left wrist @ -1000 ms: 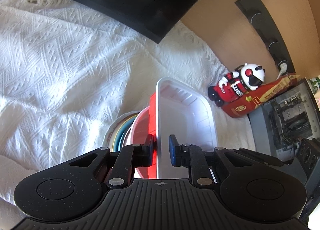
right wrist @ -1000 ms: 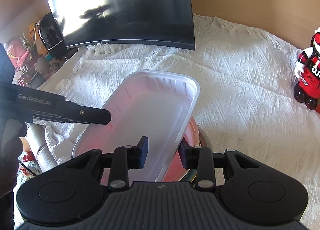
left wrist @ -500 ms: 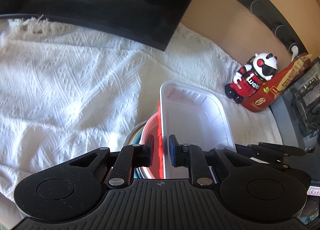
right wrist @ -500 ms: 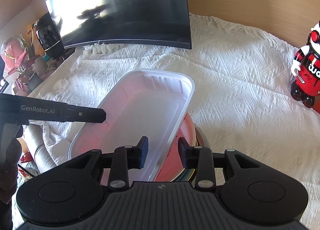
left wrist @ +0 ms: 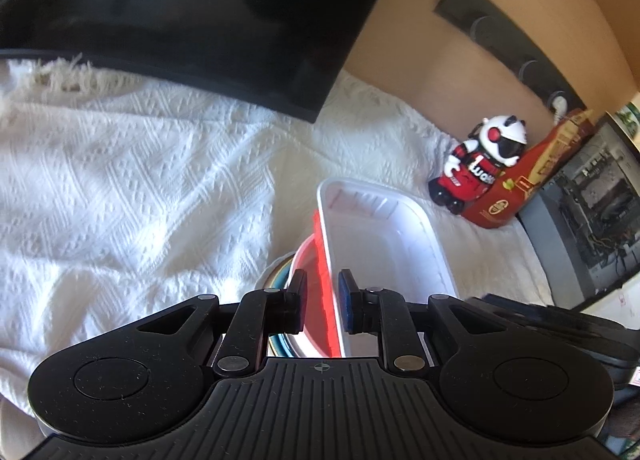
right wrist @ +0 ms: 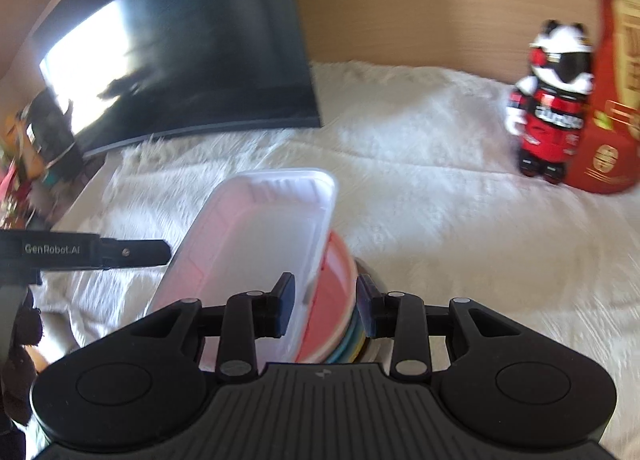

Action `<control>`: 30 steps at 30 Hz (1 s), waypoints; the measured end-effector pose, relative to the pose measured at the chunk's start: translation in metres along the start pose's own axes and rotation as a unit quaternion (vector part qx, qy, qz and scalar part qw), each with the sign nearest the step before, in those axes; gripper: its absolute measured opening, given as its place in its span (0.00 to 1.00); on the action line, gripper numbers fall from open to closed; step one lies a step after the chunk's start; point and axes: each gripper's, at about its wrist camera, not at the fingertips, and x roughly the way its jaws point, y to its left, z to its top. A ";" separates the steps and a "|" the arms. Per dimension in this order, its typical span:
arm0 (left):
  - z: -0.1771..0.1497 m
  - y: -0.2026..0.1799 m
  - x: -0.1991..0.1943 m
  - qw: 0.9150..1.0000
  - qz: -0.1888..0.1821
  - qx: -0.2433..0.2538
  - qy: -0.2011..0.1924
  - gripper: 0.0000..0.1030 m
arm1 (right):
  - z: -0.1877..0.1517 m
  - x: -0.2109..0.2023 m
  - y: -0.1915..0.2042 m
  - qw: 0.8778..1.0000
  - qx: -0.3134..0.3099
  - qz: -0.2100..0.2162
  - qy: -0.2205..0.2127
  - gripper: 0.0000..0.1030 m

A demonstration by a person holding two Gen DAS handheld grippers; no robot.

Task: Organize plates and bowls

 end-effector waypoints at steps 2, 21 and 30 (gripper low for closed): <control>-0.011 -0.005 -0.012 1.000 -0.001 0.010 -0.017 0.19 | -0.011 -0.014 -0.001 1.000 -0.002 -0.005 -0.006 0.34; -0.185 -0.111 -0.075 0.990 0.122 0.059 -0.025 0.12 | -0.142 -0.099 -0.004 0.999 -0.047 0.019 -0.002 0.50; -0.198 -0.131 -0.092 0.992 0.102 0.068 -0.033 0.12 | -0.159 -0.112 -0.006 0.999 -0.041 0.023 0.002 0.50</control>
